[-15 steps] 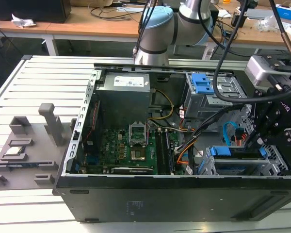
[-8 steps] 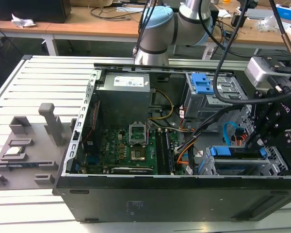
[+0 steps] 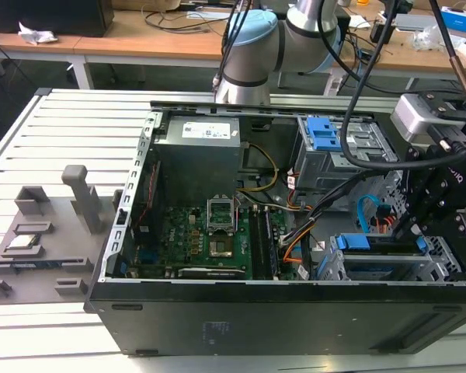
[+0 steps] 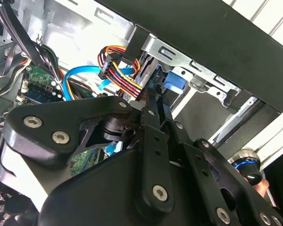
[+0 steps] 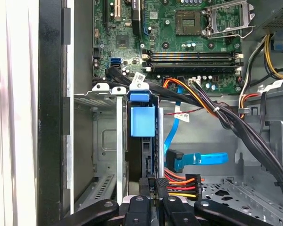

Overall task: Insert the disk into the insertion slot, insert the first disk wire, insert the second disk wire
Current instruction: 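Insert the first disk wire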

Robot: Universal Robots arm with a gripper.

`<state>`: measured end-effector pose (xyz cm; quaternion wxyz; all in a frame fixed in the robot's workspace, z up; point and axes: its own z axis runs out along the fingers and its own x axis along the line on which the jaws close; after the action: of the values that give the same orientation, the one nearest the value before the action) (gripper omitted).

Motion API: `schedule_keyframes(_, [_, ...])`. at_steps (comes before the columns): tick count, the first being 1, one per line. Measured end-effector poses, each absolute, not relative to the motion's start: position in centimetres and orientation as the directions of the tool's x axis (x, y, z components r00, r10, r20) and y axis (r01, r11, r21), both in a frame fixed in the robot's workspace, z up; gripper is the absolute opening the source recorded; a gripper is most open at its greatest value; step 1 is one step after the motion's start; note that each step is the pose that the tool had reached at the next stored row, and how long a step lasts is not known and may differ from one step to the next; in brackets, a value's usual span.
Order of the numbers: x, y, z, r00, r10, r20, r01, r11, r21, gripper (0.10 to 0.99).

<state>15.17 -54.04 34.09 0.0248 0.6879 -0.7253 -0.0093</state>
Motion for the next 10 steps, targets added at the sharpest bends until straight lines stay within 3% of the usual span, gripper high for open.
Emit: schedule_keyframes(10, [15.17,-54.04,34.22,-0.052,-0.998,0.019,-0.997,0.053,0.048,0.169])
